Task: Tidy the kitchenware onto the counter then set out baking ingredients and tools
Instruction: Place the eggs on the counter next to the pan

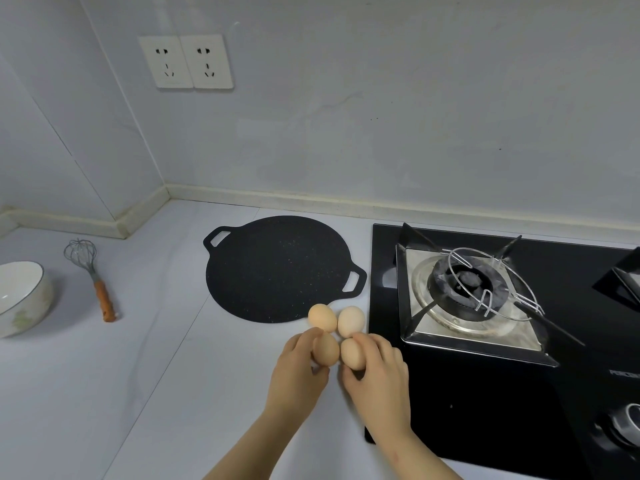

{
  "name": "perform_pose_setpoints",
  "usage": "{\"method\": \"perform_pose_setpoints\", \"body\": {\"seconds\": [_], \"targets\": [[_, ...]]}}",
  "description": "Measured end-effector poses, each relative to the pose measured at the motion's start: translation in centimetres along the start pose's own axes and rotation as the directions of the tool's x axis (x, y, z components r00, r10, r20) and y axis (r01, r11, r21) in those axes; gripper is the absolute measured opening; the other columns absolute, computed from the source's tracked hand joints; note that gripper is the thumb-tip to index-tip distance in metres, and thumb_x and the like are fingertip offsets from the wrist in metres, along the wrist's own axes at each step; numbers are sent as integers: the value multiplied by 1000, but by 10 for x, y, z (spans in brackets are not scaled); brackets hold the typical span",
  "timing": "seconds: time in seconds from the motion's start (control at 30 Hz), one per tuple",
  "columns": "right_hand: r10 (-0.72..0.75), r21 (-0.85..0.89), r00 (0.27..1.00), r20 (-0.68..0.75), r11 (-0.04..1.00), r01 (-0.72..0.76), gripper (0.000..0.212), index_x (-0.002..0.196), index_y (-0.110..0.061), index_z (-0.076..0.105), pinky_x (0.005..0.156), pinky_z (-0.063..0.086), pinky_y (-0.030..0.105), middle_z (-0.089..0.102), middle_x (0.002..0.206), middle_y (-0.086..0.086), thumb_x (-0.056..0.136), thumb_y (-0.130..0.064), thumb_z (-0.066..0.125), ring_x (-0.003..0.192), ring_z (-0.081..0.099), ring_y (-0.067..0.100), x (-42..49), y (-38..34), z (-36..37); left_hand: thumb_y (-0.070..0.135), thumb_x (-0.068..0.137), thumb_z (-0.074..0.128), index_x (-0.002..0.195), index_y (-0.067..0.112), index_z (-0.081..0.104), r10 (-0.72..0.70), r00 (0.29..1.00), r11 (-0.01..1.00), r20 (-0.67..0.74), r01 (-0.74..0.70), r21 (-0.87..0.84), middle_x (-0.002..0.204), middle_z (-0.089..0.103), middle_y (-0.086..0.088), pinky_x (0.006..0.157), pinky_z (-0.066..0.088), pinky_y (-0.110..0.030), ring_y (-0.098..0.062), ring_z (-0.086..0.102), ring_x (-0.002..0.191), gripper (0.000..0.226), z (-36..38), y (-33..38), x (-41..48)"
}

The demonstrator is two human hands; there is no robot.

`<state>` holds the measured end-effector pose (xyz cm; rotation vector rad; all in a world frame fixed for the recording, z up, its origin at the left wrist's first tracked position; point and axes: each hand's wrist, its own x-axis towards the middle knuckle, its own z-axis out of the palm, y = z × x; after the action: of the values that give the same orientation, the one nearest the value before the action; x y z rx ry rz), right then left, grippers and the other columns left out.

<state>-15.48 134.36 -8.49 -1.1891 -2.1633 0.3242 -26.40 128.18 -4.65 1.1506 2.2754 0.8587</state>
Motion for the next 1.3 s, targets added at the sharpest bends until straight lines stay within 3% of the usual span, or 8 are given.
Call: {"method": "perform_pose_setpoints", "body": {"seconds": [0.17, 0.63, 1.13, 1.3], "targets": [[27, 20, 1000, 13, 999, -28, 48, 94, -22, 66, 63, 36, 22, 66, 94, -4, 51, -16, 88, 72, 61, 18, 0, -1, -1, 16, 89, 60, 130, 25, 44, 1, 1000, 1000, -10, -1, 4, 125, 49, 7, 89, 43, -15, -4, 47, 98, 45, 1, -1, 0], [68, 22, 997, 44, 997, -69, 47, 93, -20, 68, 65, 37, 22, 68, 92, 0, 51, -19, 90, 74, 63, 19, 1, -5, -5, 19, 89, 60, 128, 27, 47, -6, 999, 1000, -36, 5, -10, 123, 51, 8, 82, 37, -11, -3, 48, 97, 42, 7, -6, 3], [70, 0, 993, 90, 998, -70, 56, 98, -22, 67, 64, 36, 21, 66, 95, -2, 47, -28, 89, 75, 62, 19, 0, -8, -10, 16, 85, 64, 128, 27, 46, -12, 1000, 999, -14, 11, -32, 125, 50, 7, 91, 43, -17, -6, 50, 104, 49, 6, -8, -1], [99, 26, 983, 158, 994, -104, 52, 113, -23, 62, 77, 33, 24, 61, 114, -1, 64, -29, 79, 97, 56, 21, -1, -8, -16, 14, 84, 65, 132, 26, 42, -29, 1000, 999, -8, 29, -28, 129, 47, 7, 92, 42, -18, -9, 51, 111, 54, 4, -7, -3]]}}
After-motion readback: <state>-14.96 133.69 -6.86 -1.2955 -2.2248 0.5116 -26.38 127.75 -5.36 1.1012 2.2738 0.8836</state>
